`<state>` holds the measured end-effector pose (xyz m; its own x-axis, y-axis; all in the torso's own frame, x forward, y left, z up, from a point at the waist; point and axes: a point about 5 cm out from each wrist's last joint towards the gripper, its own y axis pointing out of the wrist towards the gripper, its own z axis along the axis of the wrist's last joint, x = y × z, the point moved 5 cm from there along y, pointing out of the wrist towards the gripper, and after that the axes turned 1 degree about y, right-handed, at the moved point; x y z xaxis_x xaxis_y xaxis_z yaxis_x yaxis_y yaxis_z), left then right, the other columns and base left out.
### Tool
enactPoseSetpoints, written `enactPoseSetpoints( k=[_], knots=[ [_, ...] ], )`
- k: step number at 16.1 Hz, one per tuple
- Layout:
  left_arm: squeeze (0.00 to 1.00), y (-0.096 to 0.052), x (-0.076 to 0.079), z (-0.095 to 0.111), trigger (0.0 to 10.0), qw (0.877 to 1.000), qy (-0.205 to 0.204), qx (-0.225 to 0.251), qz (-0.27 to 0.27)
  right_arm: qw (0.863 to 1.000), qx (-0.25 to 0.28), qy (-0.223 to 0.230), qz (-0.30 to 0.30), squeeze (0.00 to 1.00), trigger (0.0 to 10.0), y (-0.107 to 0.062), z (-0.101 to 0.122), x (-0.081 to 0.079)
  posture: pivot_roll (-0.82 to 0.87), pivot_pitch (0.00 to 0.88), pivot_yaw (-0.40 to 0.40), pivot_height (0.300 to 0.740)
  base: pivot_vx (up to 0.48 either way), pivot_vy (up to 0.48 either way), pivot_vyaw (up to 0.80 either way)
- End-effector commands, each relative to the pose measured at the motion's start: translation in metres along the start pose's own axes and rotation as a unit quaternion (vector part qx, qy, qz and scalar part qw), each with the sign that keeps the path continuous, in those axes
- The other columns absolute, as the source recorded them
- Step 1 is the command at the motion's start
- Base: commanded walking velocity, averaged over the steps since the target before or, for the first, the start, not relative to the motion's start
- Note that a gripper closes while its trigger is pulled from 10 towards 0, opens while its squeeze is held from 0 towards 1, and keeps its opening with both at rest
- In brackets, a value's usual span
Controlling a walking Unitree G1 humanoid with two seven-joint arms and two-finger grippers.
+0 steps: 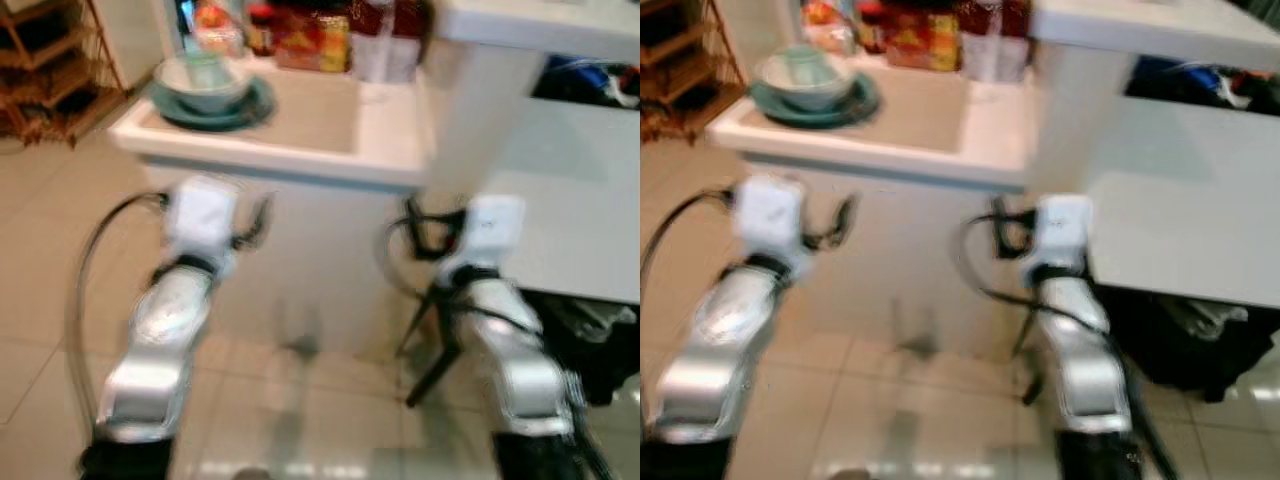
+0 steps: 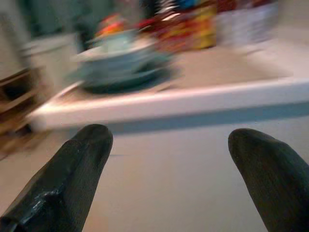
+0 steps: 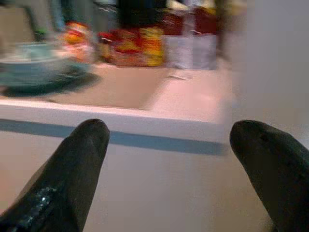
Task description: Setting the table
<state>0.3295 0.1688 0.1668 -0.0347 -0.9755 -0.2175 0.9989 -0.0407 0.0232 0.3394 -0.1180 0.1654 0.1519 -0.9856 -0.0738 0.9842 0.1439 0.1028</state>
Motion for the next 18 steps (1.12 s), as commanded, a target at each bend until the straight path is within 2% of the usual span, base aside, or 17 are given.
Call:
enactPoseSetpoints(
  k=[1, 3, 6, 8, 11, 15, 18],
  knots=[
    [0.0, -0.001, 0.003, 0.001, 10.0, 1.0, -0.007, 0.008, 0.002, 1.0, 0.004, -0.011, -0.023, 0.0, 10.0, -0.002, 0.003, 0.016, 0.13, 0.0, -0.044, 0.74, 0.0, 0.48, 0.0],
    [0.0, -0.005, -0.007, -0.004, 10.0, 0.999, -0.006, 0.009, 0.035, 0.998, -0.001, -0.009, -0.054, 0.0, 10.0, -0.01, -0.001, 0.033, 0.12, 0.0, -0.047, 0.74, 0.0, 0.48, 0.0],
    [0.0, -0.006, -0.007, 0.003, 10.0, 0.999, -0.007, 0.025, 0.04, 0.997, -0.005, 0.002, -0.077, 0.0, 10.0, -0.015, -0.003, 0.047, 0.17, 0.0, -0.075, 0.74, 0.0, 0.48, 0.0],
    [0.0, -0.007, 0.01, 0.026, 10.0, 0.997, 0.006, 0.071, -0.005, 1.0, -0.001, -0.002, -0.029, 0.0, 10.0, -0.008, -0.001, 0.032, 0.17, 0.0, -0.071, 0.74, 0.0, 0.0, 0.0],
    [0.0, -0.002, 0.014, 0.022, 10.0, 0.998, 0.021, 0.062, -0.02, 1.0, 0.011, -0.023, -0.006, 0.0, 10.0, -0.006, 0.011, 0.021, 0.15, 0.0, -0.055, 0.74, 0.0, 0.0, 0.0],
    [0.0, -0.002, 0.025, 0.035, 10.0, 0.995, 0.014, 0.085, -0.051, 1.0, 0.016, -0.02, -0.009, 0.0, 10.0, -0.006, 0.017, 0.023, 0.15, 0.0, -0.057, 0.74, 0.281, 0.0, 0.0],
    [0.0, -0.003, 0.024, 0.037, 10.0, 0.994, 0.02, 0.088, -0.054, 1.0, 0.011, -0.02, -0.013, 0.0, 10.0, -0.004, 0.016, 0.026, 0.16, 0.0, -0.061, 0.74, 0.41, 0.0, 0.0]
  ],
)
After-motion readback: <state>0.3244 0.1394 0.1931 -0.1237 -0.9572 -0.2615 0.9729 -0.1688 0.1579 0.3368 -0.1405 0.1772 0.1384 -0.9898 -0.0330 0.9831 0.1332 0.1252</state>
